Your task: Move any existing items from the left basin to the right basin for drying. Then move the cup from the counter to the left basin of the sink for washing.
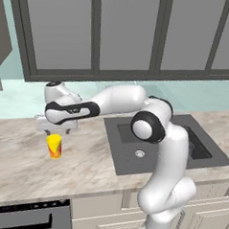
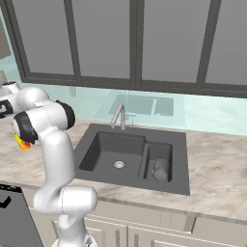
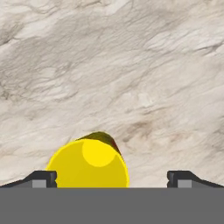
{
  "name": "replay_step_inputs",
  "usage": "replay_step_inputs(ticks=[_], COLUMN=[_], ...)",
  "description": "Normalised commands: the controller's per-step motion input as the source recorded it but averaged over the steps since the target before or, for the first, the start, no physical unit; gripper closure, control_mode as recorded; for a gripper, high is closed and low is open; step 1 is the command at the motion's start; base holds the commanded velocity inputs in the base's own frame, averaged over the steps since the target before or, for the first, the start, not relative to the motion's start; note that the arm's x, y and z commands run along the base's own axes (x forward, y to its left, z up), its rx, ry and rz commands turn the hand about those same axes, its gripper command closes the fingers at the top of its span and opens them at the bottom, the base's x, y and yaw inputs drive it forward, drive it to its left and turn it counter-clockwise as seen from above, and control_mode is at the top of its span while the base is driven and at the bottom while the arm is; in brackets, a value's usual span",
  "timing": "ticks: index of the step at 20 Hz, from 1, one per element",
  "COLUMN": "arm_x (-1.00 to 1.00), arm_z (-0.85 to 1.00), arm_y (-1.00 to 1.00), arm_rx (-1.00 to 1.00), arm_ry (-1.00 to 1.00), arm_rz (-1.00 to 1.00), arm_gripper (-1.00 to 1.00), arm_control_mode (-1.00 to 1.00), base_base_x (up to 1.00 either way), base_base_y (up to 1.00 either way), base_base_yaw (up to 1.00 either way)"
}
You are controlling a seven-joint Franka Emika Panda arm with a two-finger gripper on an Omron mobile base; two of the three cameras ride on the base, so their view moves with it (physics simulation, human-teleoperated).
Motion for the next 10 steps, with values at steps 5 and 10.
replay_step_inputs(ticks=[5, 10], arm_x=[0.00, -0.02], arm_z=[-0.02, -0.02], arm_y=[0.00, 0.00], arm_rx=[0.00, 0.00], arm_ry=[0.00, 0.00], arm_rz=[0.00, 0.00], arm_gripper=[-1.00, -1.00], arm_control_mode=[-1.00, -1.00], base_base_x=[0.00, 0.00], base_base_y=[0.00, 0.00], base_base_yaw=[0.00, 0.00])
